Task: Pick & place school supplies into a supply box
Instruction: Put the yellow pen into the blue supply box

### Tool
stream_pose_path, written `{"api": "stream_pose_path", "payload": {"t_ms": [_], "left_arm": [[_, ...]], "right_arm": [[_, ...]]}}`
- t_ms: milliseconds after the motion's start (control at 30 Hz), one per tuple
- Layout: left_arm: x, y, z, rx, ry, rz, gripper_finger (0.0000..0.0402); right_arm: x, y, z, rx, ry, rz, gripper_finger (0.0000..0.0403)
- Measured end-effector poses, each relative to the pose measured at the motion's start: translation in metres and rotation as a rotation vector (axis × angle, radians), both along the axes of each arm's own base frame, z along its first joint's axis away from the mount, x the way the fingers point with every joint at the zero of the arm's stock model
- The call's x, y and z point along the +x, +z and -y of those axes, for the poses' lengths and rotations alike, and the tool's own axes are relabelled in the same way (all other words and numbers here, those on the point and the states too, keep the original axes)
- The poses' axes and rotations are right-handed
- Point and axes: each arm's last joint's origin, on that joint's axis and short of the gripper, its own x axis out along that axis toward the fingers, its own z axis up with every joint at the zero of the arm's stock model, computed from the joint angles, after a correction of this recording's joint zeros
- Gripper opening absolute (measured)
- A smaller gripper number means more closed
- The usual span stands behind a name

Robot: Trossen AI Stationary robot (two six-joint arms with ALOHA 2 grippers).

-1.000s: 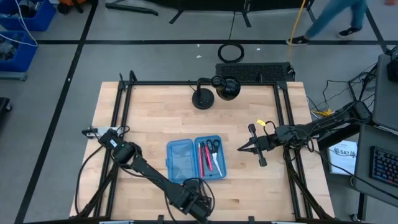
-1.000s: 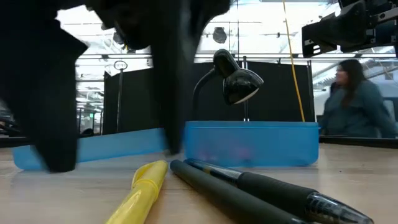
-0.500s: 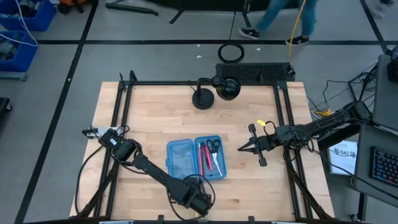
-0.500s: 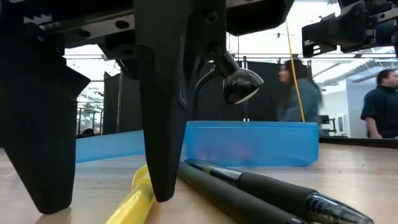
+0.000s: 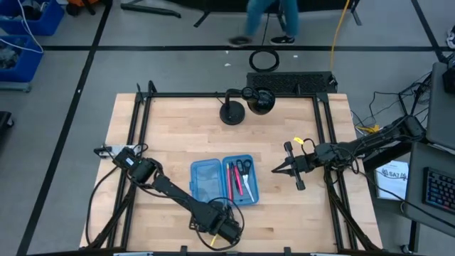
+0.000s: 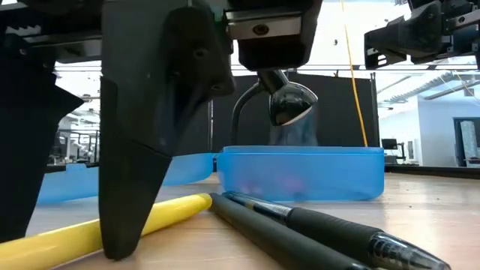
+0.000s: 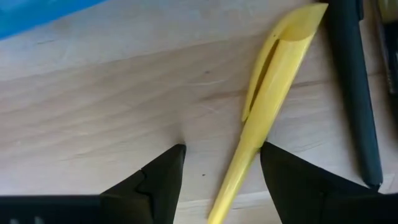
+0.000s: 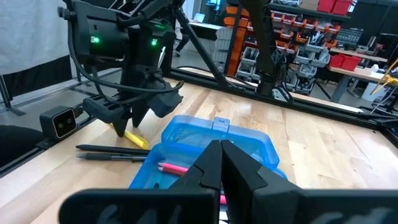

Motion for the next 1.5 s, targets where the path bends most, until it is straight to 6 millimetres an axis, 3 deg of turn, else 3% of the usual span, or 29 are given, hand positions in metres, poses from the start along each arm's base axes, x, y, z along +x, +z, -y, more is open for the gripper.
{"api": "stream_pose_path", "payload": {"t_ms": [367, 533, 933, 1100, 1333, 1500], "left_arm": [[0.000, -0.001, -0.001, 0.039, -0.266, 0.067, 0.0218], [0.003, -0.001, -0.008, 0.069, -0.269, 0.071, 0.0213], [0.004, -0.002, -0.009, 0.113, -0.299, 0.102, 0.0050], [0.006, -0.001, -0.007, 0.085, -0.297, 0.114, 0.0019], [-0.002, 0.017, 0.002, 0.106, -0.240, 0.170, 0.0025], [-0.010, 0.058, 0.010, 0.166, -0.202, 0.319, 0.0020]], "right_arm": [[0.000, 0.000, 0.000, 0.001, 0.000, 0.002, 0.0000], [0.000, 0.000, 0.000, 0.001, 0.001, 0.002, 0.0000], [0.000, 0.000, 0.000, 0.019, -0.001, -0.002, 0.0000], [0.000, 0.000, 0.000, 0.019, -0.001, -0.002, 0.0000], [0.000, 0.000, 0.000, 0.020, 0.003, -0.002, 0.0000], [0.000, 0.000, 0.000, 0.020, 0.004, -0.004, 0.0000]]}}
